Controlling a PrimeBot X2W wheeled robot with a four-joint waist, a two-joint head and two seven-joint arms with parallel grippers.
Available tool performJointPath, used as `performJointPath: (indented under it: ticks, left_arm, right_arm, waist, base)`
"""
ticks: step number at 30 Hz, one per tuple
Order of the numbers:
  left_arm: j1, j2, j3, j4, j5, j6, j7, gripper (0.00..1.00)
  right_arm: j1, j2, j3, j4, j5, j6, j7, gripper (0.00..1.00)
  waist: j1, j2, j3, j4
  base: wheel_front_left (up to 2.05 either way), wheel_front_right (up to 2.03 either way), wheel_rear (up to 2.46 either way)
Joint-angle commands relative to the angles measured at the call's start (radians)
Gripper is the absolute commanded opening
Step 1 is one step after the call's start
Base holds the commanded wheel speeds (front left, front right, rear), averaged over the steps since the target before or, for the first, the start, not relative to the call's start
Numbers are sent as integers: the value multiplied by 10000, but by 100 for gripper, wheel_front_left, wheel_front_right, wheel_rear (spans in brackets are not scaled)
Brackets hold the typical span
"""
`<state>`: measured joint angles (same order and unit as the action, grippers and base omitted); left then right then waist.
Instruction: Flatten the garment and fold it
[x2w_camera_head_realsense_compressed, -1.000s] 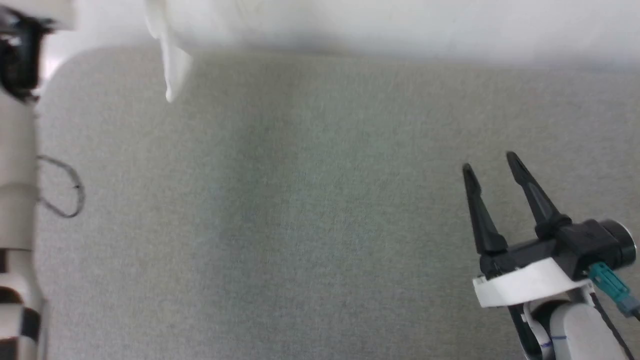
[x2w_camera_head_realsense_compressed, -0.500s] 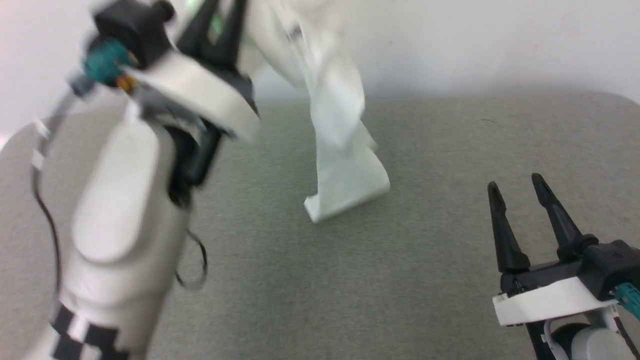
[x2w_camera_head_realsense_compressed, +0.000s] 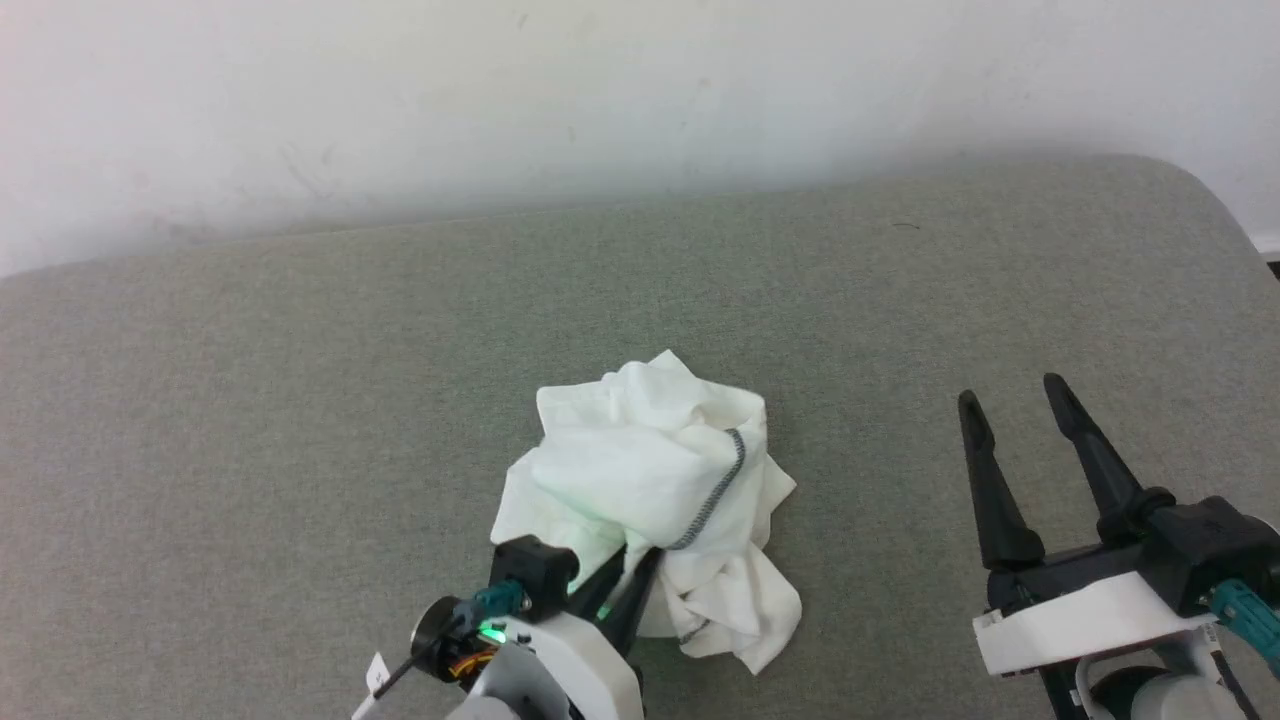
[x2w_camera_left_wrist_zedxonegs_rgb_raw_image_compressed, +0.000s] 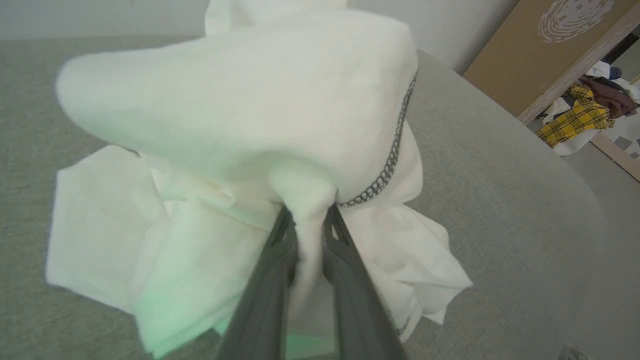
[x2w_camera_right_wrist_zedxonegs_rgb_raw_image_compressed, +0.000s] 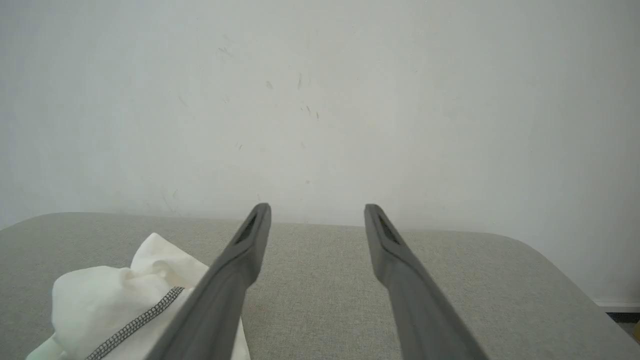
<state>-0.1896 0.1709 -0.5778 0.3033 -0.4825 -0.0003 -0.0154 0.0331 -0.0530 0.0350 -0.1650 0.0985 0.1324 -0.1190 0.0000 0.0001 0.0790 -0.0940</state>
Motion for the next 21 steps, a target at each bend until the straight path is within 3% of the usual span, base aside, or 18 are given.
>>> performJointPath:
  ticks: [1,2,3,4,11,21]
  left_arm:
    - [113,-59,-102,23,78,-176,-277,2]
    - [163,-96,-129,15,112,-240,-589,35]
    - [211,-153,-94,8,108,-234,-880,88]
    - [236,-203,-40,-20,99,-223,-1160,100]
    - [268,-294,712,-1157,268,157,-2345,100]
    - [1035,620,2887,-2233,705,1347,-2459,100]
  right_arm:
    - [137,27,29,16,40,-17,26,100]
    - [156,27,36,29,40,-17,30,100]
    - [187,27,31,39,34,-17,38,100]
    - [219,27,30,45,26,-17,49,100]
    - [456,28,68,28,19,-17,171,100]
    - [721,28,34,-50,-18,-17,360,100]
  waist:
    - [0,-1,-41,63]
    - [0,-1,-82,113]
    - [0,-1,-127,171]
    - [0,-1,-174,222]
    - [0,-1,-505,516]
    - [0,-1,-720,768]
  base:
    - [0,0,0]
    - [0,0,0]
    - [0,0,0]
    - [0,0,0]
    - [0,0,0]
    - [0,0,0]
